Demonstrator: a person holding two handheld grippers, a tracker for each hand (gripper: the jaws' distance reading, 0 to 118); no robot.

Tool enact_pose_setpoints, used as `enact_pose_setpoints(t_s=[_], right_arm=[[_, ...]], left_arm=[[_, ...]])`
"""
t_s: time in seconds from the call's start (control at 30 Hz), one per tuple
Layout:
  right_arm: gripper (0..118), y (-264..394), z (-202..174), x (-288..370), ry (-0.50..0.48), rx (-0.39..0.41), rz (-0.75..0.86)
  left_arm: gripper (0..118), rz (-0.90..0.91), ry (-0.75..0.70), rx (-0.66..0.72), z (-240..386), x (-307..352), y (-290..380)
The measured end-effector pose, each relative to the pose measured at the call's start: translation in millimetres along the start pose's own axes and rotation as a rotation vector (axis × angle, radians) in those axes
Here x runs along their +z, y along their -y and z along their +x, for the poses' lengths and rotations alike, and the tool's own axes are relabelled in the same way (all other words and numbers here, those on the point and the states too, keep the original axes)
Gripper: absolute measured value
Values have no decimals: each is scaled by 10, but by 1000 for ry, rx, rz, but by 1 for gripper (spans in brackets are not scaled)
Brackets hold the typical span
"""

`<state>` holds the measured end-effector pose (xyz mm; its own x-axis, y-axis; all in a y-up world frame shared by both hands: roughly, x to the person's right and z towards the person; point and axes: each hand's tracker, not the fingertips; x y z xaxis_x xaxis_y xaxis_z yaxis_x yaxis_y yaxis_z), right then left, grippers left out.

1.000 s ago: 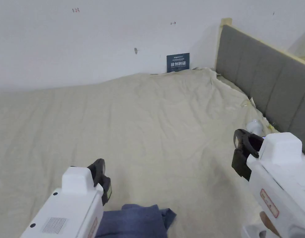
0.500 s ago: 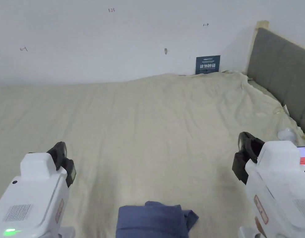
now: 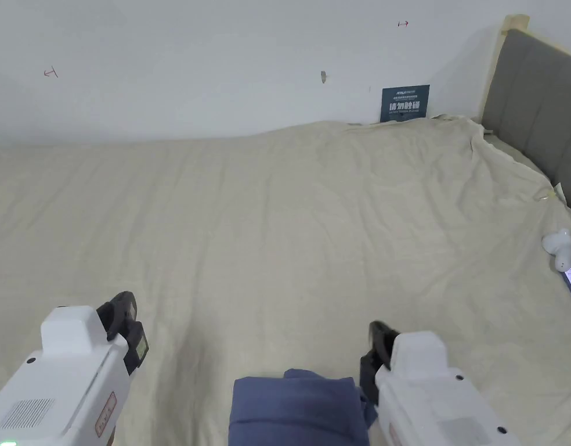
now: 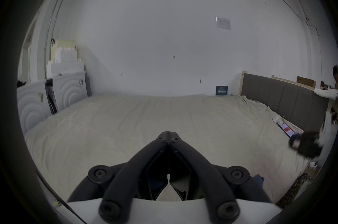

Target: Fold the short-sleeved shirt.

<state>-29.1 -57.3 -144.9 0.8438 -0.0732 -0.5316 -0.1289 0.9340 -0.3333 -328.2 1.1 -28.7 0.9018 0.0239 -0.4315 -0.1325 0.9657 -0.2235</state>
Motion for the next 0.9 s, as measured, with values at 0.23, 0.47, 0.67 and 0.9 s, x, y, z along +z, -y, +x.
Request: enact_pose_setpoints(t_s=[0.23, 0.47, 0.67, 0.9], right_arm=[[0, 632, -380, -349, -31, 27, -165], [0, 1117, -323, -739, -16, 46, -252], [0, 1228, -197, -772, -30, 71, -238], [0, 1208, -211, -715, -42, 71, -219]], left_arm=[[0, -171, 61, 83, -131, -196, 379], [7, -349, 124, 174, -158, -407, 711], [82, -564, 221, 287, -49, -613, 970], [86, -755, 355, 201, 301, -855, 1156]])
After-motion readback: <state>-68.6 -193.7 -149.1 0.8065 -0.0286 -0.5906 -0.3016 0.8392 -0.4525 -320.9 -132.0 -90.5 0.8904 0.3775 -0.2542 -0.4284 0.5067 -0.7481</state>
